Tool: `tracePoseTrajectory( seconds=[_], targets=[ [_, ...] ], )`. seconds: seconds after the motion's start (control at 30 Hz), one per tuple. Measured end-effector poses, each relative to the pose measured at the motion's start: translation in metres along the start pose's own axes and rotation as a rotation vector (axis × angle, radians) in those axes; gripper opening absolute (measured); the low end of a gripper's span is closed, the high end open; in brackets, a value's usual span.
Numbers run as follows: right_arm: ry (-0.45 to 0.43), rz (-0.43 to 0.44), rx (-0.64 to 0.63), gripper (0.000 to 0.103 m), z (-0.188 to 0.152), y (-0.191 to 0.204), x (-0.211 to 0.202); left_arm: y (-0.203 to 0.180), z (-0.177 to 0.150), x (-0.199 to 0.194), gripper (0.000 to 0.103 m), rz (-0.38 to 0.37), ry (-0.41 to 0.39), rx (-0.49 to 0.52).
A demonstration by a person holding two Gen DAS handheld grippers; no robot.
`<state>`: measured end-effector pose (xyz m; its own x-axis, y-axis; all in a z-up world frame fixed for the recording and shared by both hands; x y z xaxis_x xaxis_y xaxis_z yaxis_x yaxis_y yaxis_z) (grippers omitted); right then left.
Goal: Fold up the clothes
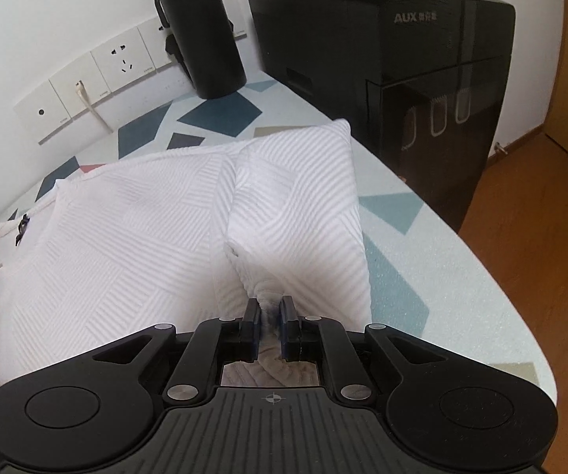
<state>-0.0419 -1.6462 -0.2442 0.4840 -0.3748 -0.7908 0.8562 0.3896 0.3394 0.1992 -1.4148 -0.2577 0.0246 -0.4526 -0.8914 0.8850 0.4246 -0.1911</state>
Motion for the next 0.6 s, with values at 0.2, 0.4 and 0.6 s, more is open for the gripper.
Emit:
tracePoseTrajectory(
  seconds=[0.2,0.4,0.6],
  targets=[
    [0.025,0.022,0.029,0.014,-0.004,-0.005,0.006,-0.004,-0.001,0.002,0.102,0.026,-0.020,0.023],
    [0.023,0.039,0.046,0.015,-0.004,-0.007,0.006,-0.008,-0.003,0.006,0.102,0.070,-0.024,0.038],
    [0.022,0.041,0.035,0.017,-0.004,-0.007,0.006,-0.016,-0.006,0.011,0.103,0.127,-0.024,0.099]
  ],
)
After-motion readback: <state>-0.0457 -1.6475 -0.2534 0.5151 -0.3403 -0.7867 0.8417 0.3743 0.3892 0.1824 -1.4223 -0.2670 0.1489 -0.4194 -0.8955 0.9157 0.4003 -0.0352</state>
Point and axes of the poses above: each gripper's, at about its wrist camera, not at the fingertips, and x roughly the way its jaws point, y to its left, z to its top, the point moved 4 cm from there along x, roughly the way its jaws point, and after that the axes turned 10 degrees about x, right-handed, at the moved point
